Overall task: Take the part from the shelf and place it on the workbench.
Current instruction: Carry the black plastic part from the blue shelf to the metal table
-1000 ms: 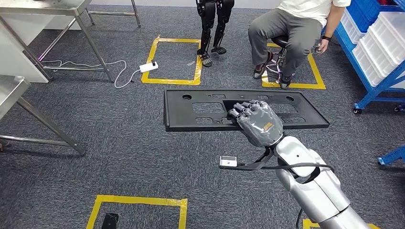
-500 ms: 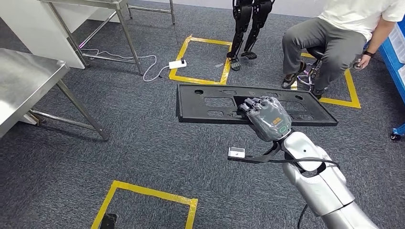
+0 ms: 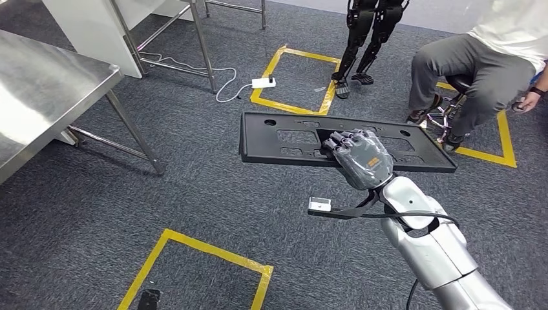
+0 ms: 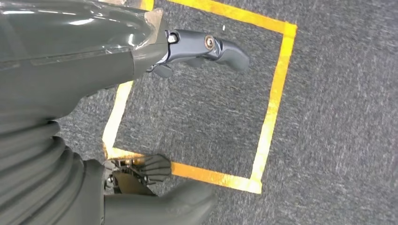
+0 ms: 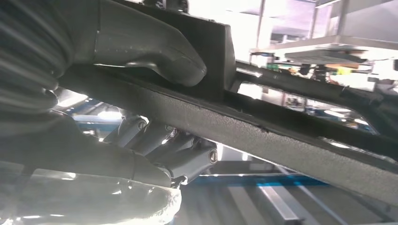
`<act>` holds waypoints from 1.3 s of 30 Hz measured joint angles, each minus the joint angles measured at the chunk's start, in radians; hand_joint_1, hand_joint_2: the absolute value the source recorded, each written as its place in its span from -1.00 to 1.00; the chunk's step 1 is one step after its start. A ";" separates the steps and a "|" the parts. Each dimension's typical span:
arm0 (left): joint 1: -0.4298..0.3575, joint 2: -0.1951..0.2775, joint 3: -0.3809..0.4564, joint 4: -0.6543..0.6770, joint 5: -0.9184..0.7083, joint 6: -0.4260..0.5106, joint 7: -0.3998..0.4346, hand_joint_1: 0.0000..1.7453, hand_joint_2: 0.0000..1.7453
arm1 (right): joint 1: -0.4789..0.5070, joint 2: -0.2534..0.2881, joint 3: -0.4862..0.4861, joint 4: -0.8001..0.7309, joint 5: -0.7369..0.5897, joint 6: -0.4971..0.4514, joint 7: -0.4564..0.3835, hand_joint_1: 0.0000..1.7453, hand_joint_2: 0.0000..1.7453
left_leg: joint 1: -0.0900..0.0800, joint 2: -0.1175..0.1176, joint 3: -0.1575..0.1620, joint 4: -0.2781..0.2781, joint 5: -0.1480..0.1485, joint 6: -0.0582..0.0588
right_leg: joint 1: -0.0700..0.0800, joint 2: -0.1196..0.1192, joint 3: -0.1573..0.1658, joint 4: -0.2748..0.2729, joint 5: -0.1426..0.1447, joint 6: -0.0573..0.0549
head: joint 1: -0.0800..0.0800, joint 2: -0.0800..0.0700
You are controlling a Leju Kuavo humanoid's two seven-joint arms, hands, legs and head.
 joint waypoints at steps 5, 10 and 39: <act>-0.002 -0.001 0.001 0.000 -0.001 -0.001 -0.003 -1.00 1.00 | -0.013 0.008 0.000 0.011 -0.002 0.000 -0.007 0.86 1.00 | 0.010 -0.049 0.011 -0.025 0.021 0.031 | -0.007 0.069 -0.056 0.128 -0.068 0.005 | 0.003 0.000; 0.000 -0.001 0.004 0.000 -0.007 -0.002 0.004 -1.00 1.00 | -0.018 0.008 0.000 0.027 -0.007 0.001 -0.012 0.86 1.00 | 0.013 -0.113 0.011 -0.023 0.023 0.030 | -0.021 0.095 -0.109 0.224 -0.078 0.031 | 0.004 0.000; 0.000 -0.002 0.013 0.000 -0.012 -0.003 0.028 -1.00 1.00 | -0.016 0.033 0.009 0.039 -0.012 -0.002 -0.008 0.86 1.00 | 0.015 -0.098 0.004 -0.022 0.022 0.023 | -0.015 0.090 -0.146 0.294 -0.114 0.024 | 0.003 0.000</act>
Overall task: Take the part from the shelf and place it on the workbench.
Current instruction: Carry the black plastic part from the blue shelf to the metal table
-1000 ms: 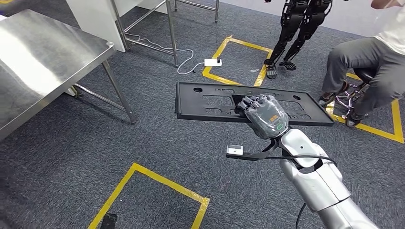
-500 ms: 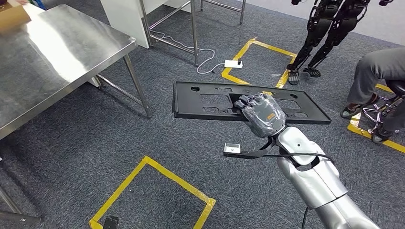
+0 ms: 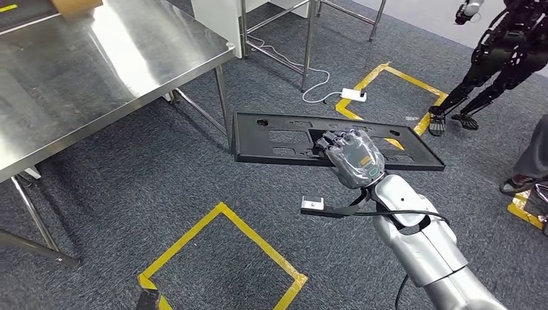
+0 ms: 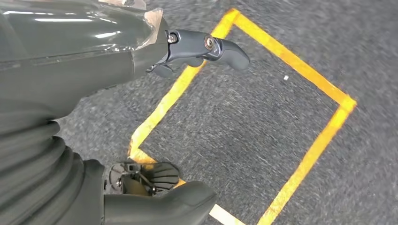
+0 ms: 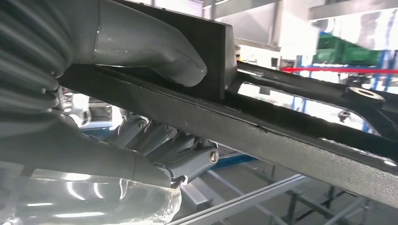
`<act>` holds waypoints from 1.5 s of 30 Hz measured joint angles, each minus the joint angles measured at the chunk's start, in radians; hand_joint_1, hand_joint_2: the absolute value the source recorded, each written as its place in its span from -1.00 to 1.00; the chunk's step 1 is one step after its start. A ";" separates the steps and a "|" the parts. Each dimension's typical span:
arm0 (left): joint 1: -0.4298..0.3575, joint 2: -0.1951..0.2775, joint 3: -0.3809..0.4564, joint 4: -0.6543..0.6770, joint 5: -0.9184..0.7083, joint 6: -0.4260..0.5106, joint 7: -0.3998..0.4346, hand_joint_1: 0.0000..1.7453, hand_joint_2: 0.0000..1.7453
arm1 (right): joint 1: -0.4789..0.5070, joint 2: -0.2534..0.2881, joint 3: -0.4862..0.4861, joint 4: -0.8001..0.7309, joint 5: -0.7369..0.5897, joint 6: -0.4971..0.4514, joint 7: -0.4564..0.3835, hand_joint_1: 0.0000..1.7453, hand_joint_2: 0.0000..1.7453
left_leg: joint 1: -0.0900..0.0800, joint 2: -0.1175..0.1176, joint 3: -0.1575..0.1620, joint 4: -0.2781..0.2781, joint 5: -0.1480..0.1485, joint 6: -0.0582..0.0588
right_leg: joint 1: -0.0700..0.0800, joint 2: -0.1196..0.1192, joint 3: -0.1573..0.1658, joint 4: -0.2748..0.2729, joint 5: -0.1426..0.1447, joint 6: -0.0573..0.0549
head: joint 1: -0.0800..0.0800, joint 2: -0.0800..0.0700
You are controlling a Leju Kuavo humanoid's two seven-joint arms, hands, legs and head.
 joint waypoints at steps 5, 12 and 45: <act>0.001 -0.001 0.001 0.000 0.000 0.000 0.001 -1.00 1.00 | 0.000 0.000 0.000 0.000 0.000 -0.001 0.000 0.86 1.00 | 0.000 -0.057 -0.004 0.008 -0.001 -0.015 | -0.011 0.047 0.125 -0.276 0.114 0.020 | 0.000 0.000; 0.008 0.000 0.001 0.000 -0.008 0.001 0.002 -1.00 1.00 | -0.004 0.007 0.005 0.002 0.001 0.000 0.000 0.86 1.00 | 0.002 0.020 -0.077 0.146 -0.081 -0.050 | -0.010 0.000 0.140 -0.298 0.125 -0.029 | -0.010 0.000; 0.009 0.002 0.004 0.000 -0.017 0.004 0.013 -1.00 1.00 | -0.012 0.015 0.021 0.052 -0.019 -0.009 -0.018 0.86 1.00 | 0.005 0.041 -0.145 0.290 -0.140 -0.056 | -0.007 -0.027 0.131 -0.293 0.125 -0.038 | -0.016 0.000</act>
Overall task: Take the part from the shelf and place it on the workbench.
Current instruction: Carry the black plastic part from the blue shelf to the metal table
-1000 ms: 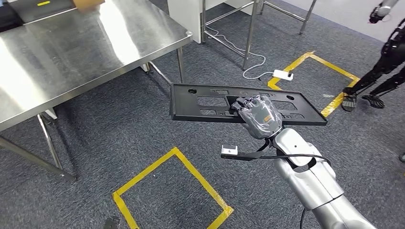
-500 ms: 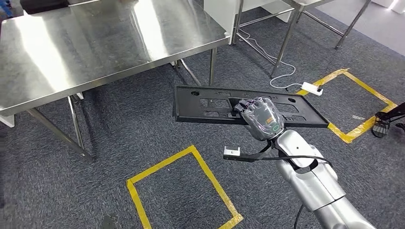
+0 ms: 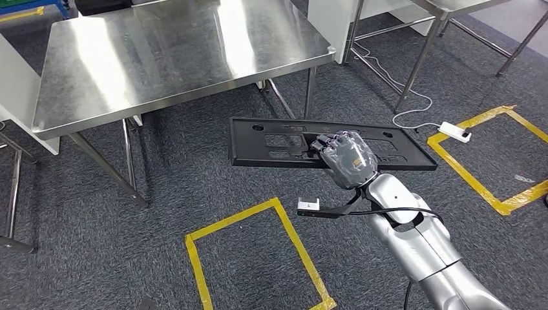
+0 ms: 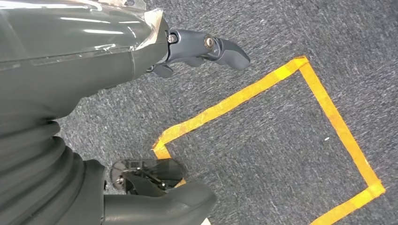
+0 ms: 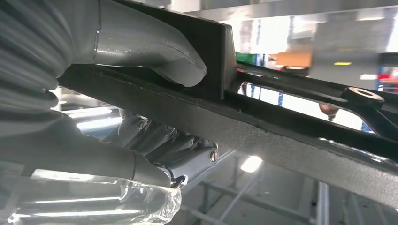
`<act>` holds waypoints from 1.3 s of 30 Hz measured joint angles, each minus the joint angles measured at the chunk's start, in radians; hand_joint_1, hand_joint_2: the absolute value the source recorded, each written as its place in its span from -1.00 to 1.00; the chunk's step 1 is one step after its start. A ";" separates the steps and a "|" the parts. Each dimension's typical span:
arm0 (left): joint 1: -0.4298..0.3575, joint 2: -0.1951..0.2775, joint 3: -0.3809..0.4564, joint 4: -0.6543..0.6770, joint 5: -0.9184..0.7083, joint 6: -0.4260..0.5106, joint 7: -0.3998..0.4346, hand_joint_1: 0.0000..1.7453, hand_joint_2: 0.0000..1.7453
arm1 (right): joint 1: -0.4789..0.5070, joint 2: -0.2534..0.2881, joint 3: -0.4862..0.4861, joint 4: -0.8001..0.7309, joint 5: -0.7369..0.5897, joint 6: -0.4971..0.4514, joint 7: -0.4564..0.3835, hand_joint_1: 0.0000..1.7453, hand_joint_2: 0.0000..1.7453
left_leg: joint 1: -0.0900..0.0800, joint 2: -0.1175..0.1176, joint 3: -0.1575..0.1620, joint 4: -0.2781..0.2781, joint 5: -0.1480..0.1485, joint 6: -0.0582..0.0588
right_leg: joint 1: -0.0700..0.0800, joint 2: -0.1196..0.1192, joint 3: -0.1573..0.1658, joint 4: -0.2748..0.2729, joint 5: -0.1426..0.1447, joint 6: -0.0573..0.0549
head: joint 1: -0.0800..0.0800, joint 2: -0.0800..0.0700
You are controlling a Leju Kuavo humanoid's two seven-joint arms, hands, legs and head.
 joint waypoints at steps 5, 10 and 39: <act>-0.001 0.003 0.001 0.000 -0.007 -0.002 0.001 -1.00 1.00 | 0.001 0.007 0.004 0.005 0.000 -0.002 0.002 0.86 1.00 | -0.010 0.052 0.121 -0.224 0.108 0.022 | 0.011 -0.045 0.006 0.000 -0.006 0.000 | 0.000 0.000; -0.003 0.003 0.001 0.000 -0.009 -0.006 0.001 -1.00 1.00 | 0.001 0.004 0.003 0.008 0.000 -0.004 0.005 0.86 1.00 | -0.016 0.035 0.151 -0.289 0.123 0.043 | 0.023 -0.066 0.010 0.004 -0.021 0.019 | 0.003 0.000; -0.005 0.005 0.005 0.000 -0.020 -0.015 0.006 -1.00 1.00 | -0.001 -0.010 0.018 0.017 -0.001 -0.007 0.005 0.86 1.00 | -0.017 0.030 0.137 -0.278 0.123 0.029 | 0.013 -0.056 0.013 0.000 -0.018 0.016 | -0.005 0.000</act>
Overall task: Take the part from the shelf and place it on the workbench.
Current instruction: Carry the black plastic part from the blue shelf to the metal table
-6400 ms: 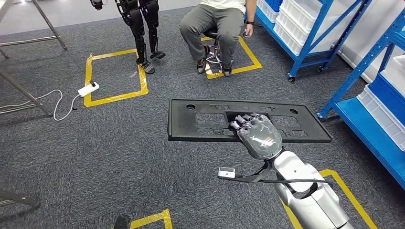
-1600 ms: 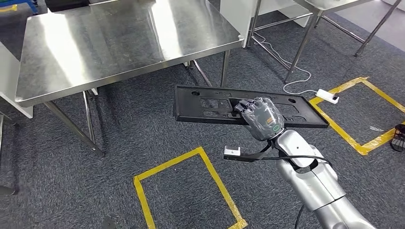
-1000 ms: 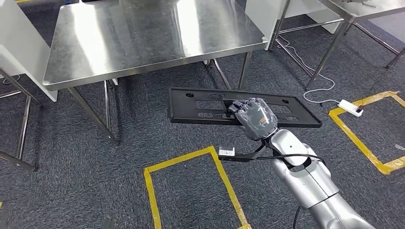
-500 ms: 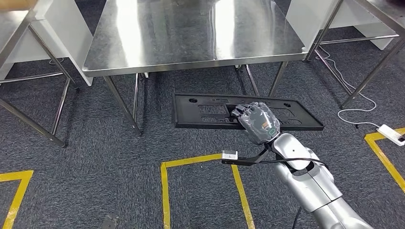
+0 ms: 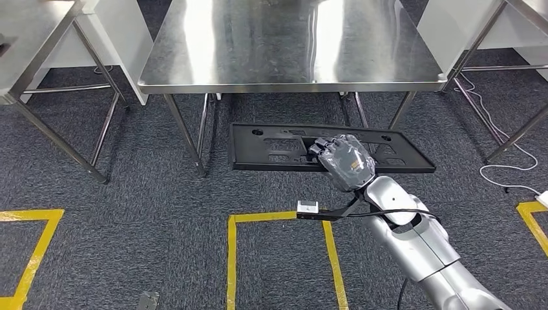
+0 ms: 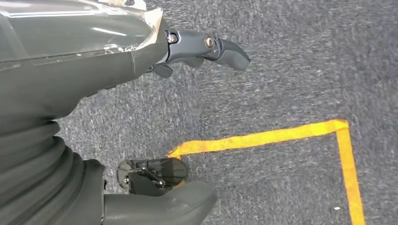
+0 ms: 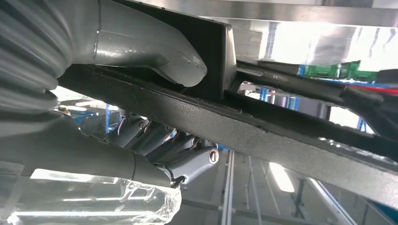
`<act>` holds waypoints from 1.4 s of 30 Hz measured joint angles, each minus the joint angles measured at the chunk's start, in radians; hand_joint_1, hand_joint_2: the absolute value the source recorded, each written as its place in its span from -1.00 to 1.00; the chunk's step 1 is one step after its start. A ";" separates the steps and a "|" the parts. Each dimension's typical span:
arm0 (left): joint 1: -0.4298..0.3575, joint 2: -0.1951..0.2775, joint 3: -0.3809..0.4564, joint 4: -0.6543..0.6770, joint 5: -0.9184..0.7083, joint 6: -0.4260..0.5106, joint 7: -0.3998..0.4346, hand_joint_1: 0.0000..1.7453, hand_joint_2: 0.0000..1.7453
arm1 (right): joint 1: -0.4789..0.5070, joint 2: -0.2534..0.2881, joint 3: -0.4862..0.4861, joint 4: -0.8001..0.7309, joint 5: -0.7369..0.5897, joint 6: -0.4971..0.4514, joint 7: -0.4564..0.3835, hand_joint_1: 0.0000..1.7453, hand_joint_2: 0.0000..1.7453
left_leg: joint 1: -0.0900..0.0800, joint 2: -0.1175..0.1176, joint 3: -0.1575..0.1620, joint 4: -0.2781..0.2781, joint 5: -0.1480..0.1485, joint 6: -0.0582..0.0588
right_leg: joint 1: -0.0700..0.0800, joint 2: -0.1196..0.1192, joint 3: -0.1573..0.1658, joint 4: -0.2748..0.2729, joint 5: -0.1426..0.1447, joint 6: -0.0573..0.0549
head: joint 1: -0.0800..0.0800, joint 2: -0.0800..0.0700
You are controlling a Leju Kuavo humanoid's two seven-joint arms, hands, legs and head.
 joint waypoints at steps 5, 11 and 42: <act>-0.004 -0.002 0.001 0.000 0.001 -0.007 0.025 -1.00 1.00 | -0.010 0.002 0.000 0.011 0.004 0.005 0.000 0.86 1.00 | 0.011 -0.022 0.017 -0.026 0.014 0.026 | -0.004 0.069 -0.084 0.173 -0.081 0.003 | 0.006 0.000; -0.005 -0.003 0.001 0.000 0.002 -0.035 0.046 -1.00 1.00 | -0.025 0.000 0.000 0.037 0.004 0.008 0.000 0.86 1.00 | 0.012 -0.057 0.018 -0.018 0.008 0.020 | -0.014 0.082 -0.073 0.104 -0.019 0.037 | 0.009 0.000; -0.002 0.000 0.001 0.000 -0.021 -0.043 0.082 -1.00 1.00 | -0.061 0.017 0.009 0.090 0.014 0.027 0.002 0.86 1.00 | 0.038 -0.021 -0.164 0.303 -0.124 -0.023 | -0.016 0.101 -0.009 0.051 -0.034 0.009 | -0.003 0.000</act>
